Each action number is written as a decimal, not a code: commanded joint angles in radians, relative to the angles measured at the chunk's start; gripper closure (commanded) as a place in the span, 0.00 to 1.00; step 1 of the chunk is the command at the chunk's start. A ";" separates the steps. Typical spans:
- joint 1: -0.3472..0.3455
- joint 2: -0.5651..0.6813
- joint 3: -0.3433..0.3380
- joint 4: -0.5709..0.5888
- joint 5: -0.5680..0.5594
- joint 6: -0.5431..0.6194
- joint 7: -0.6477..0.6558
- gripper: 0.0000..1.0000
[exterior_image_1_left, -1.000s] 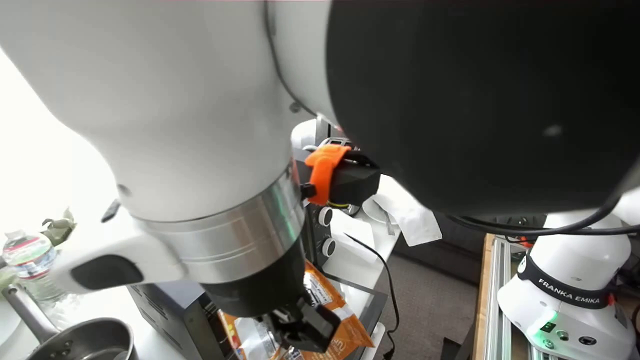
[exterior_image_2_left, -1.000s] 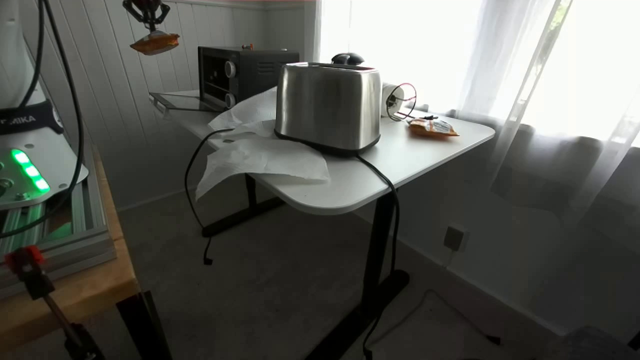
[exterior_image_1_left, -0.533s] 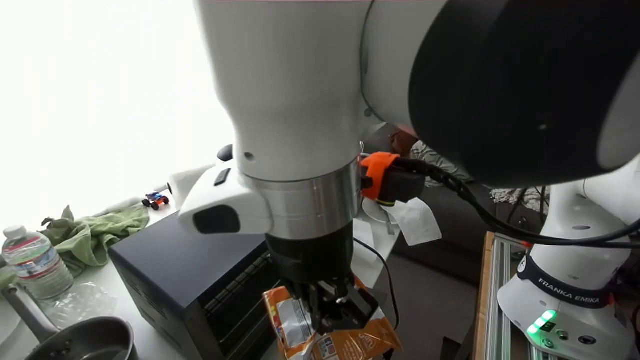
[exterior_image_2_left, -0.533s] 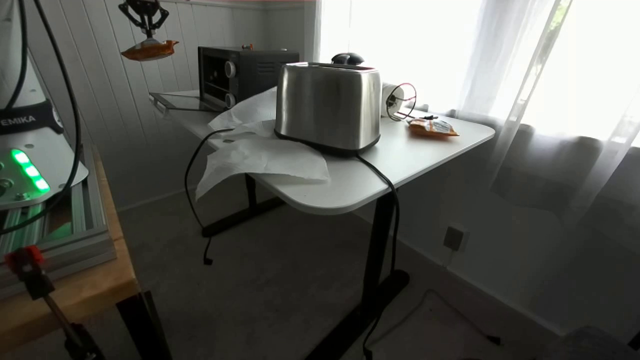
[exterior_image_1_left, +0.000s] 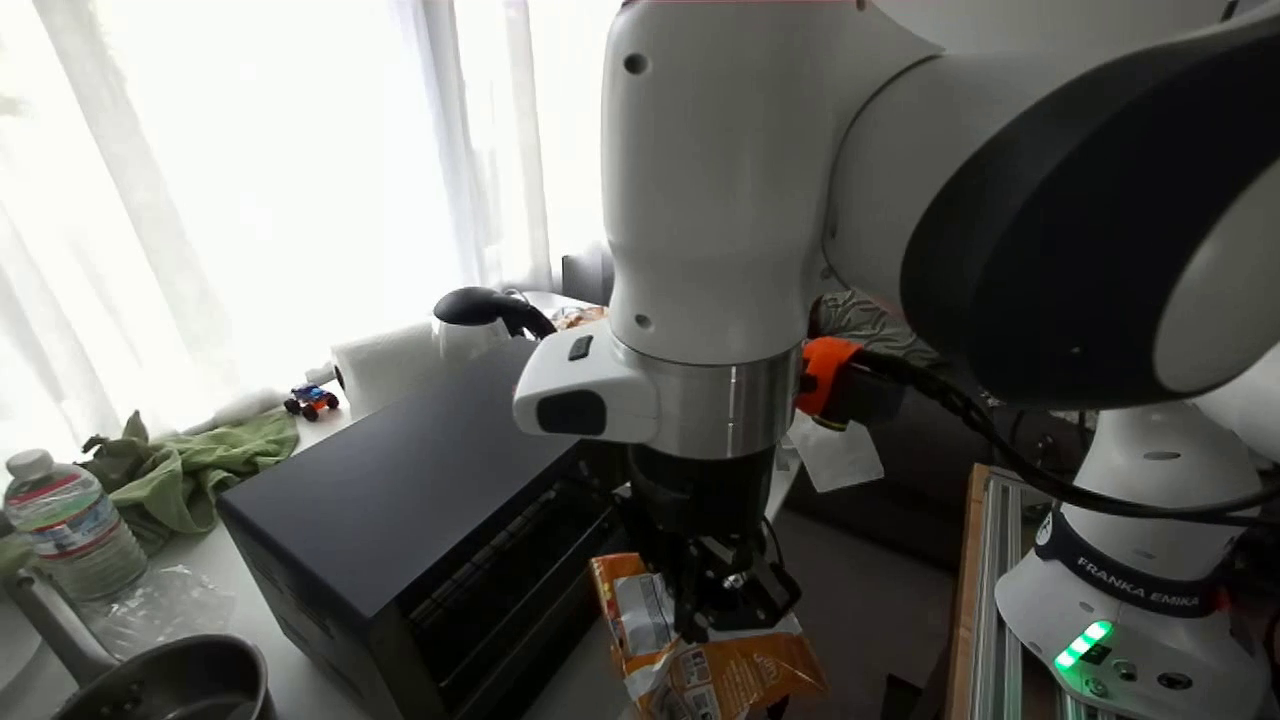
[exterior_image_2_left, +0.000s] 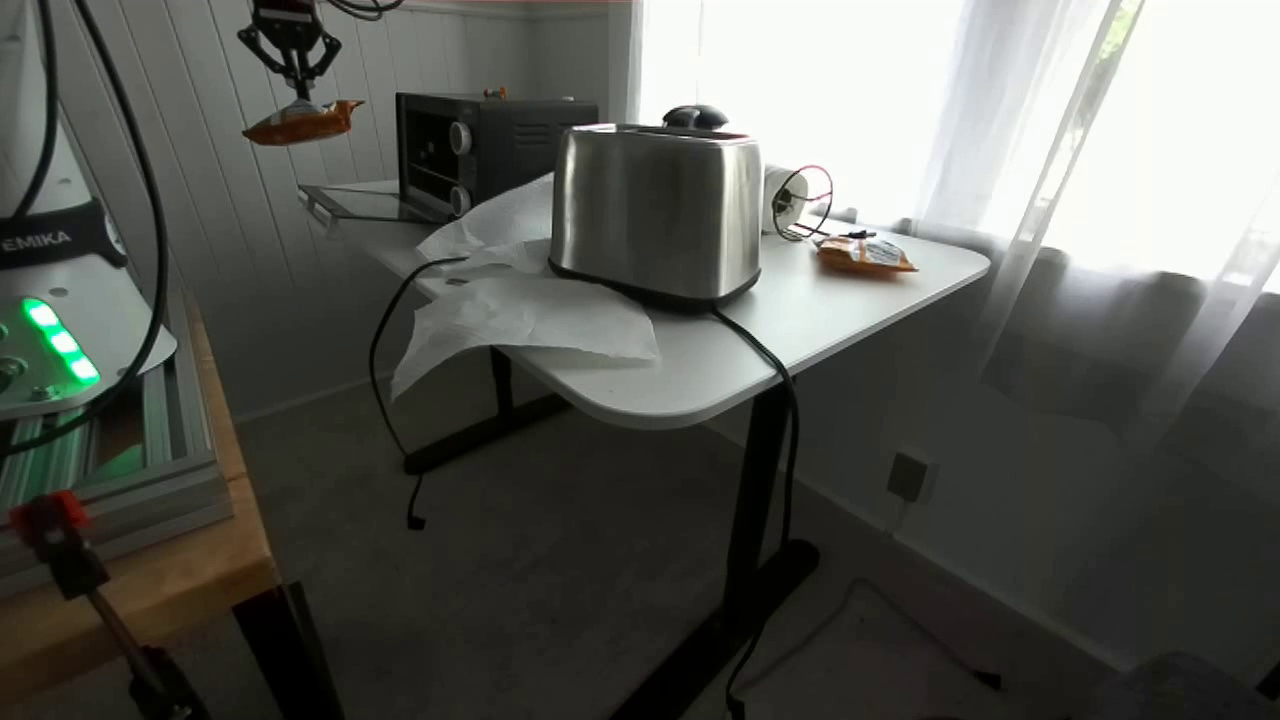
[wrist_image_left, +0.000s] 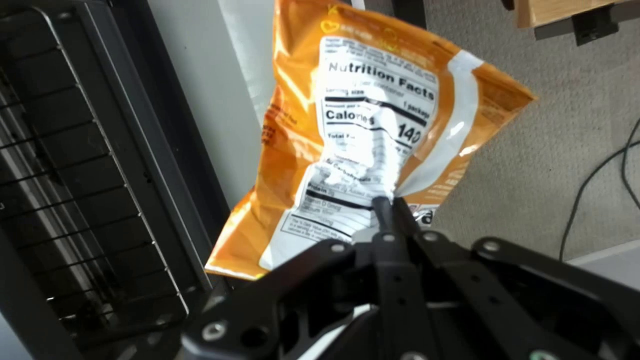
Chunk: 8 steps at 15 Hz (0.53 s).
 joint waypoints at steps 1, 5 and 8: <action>0.010 -0.005 -0.010 -0.006 -0.002 0.000 0.002 0.99; 0.011 -0.014 -0.012 -0.014 -0.001 0.004 0.003 1.00; -0.006 -0.038 -0.045 -0.078 0.058 0.076 0.045 1.00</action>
